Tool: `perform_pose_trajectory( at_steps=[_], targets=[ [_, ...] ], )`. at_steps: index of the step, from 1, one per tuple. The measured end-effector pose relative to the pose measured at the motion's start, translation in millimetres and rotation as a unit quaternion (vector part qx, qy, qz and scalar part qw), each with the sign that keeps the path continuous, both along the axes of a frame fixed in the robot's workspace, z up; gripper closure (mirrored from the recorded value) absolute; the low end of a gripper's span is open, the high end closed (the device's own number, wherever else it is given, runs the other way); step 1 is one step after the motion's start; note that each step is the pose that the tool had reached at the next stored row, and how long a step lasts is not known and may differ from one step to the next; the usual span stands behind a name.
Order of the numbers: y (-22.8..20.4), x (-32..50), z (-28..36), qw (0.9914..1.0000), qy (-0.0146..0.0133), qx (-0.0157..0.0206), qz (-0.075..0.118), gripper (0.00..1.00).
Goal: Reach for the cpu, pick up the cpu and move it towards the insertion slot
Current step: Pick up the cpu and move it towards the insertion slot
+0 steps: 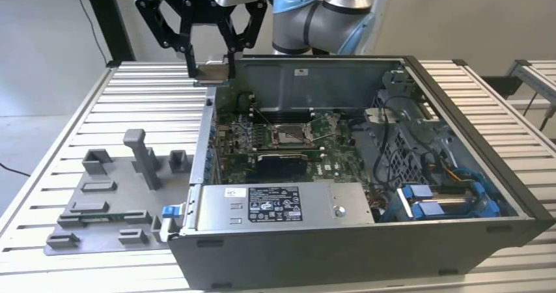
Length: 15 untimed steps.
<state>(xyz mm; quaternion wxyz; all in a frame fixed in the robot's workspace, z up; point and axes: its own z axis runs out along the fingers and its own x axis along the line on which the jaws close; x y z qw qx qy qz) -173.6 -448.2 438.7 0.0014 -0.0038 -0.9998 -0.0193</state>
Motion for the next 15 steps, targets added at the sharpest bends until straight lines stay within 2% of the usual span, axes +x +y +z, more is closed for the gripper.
perform_pose_trajectory(
  at_steps=[15],
  targets=[
    [0.1,16.6,0.0,1.0,0.0,0.0,0.0,1.0]
  ],
)
